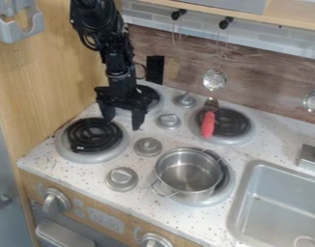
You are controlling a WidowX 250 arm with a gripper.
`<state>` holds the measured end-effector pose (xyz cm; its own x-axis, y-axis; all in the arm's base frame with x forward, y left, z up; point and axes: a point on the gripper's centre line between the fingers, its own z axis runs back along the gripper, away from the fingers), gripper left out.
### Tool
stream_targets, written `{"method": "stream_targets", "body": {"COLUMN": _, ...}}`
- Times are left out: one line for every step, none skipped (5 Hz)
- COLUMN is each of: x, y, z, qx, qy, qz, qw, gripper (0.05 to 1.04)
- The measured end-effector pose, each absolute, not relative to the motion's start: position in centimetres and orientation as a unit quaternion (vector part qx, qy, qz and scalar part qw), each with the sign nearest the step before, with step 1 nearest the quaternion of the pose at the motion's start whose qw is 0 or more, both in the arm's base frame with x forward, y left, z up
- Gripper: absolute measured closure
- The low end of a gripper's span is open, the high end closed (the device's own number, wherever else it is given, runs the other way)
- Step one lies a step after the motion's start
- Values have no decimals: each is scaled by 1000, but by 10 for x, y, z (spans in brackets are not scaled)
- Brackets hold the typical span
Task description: Takes the silver pot and places it on the lower right burner
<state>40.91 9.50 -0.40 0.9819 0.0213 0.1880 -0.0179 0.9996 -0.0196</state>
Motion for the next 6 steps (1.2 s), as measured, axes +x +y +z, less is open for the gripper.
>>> {"method": "stream_targets", "body": {"x": 400, "y": 91, "z": -22, "qx": -16, "qy": -71, "qz": 8, "qw": 997, "gripper": 85}}
{"method": "stream_targets", "body": {"x": 397, "y": 54, "z": -24, "qx": -24, "qy": -74, "qz": -54, "qw": 996, "gripper": 85}}
{"method": "stream_targets", "body": {"x": 404, "y": 1, "z": 6, "qx": -30, "qy": -116, "qz": -137, "qw": 983, "gripper": 85}}
{"method": "stream_targets", "body": {"x": 399, "y": -13, "z": 14, "qx": -37, "qy": -132, "qz": -166, "qw": 977, "gripper": 85}}
{"method": "stream_targets", "body": {"x": 393, "y": -36, "z": 22, "qx": -44, "qy": -143, "qz": -210, "qw": 966, "gripper": 85}}
{"method": "stream_targets", "body": {"x": 378, "y": -65, "z": 14, "qx": -53, "qy": -129, "qz": -258, "qw": 956, "gripper": 85}}
